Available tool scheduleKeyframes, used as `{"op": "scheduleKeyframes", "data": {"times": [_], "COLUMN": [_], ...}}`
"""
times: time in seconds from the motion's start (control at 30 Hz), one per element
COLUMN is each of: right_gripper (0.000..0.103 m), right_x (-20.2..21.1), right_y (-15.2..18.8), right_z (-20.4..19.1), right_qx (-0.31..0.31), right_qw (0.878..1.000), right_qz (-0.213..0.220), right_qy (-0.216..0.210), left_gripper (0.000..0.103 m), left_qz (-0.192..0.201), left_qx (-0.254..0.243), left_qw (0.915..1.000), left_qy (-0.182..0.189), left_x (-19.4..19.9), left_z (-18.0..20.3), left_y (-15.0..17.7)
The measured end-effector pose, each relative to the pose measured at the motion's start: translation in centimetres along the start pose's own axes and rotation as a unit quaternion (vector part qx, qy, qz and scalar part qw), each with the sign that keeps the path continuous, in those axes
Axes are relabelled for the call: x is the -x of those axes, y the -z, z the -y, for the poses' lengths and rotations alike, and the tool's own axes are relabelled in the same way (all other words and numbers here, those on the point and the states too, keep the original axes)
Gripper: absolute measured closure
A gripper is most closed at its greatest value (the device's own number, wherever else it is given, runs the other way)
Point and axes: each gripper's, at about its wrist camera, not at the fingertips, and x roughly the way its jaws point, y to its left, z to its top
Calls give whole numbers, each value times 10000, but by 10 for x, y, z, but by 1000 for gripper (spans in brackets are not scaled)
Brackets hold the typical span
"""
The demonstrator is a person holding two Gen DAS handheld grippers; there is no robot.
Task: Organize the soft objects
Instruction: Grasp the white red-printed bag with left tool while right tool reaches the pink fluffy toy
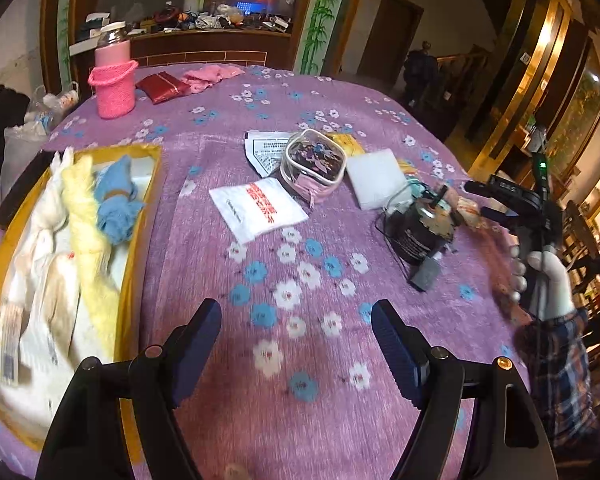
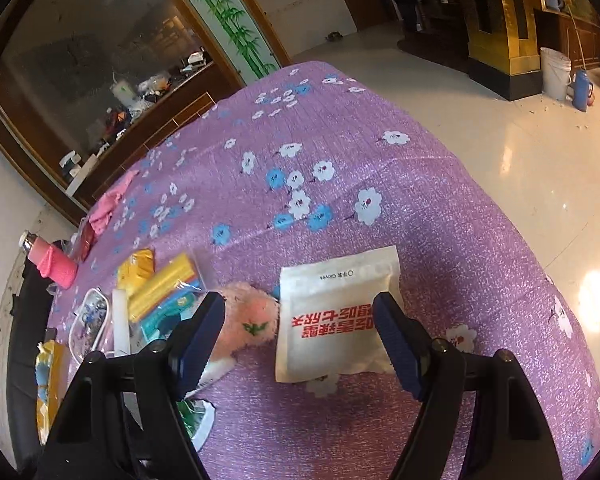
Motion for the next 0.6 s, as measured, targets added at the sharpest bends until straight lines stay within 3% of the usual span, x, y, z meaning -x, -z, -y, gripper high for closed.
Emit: {"op": "scheduleKeyframes", "data": {"times": [0.13,0.3,0.5,0.6], "right_gripper": [28,28,28,28], "right_x": [3,8,7,5], "right_y": [3,2,1,1], "right_z": [-4,-4,-3,-4], "right_qx": [61,50,70,92], "right_qw": [10000,9999,9999,9999], "right_qz": [35,142,133,96], "right_qy": [-62,-76,-18,-9], "left_gripper": [22,22,22,21], "left_qz": [22,-304,-478,-575], "left_qx": [-338,-916,-791,-1081], "left_qw": [9985,9919,9931,9891], "left_qy": [-421,-822,-717,-822], "left_x": [-27,-72,-111,-136], "left_z": [1,-5,-9,-1], "left_y": [-22,-51,-83,-90]}}
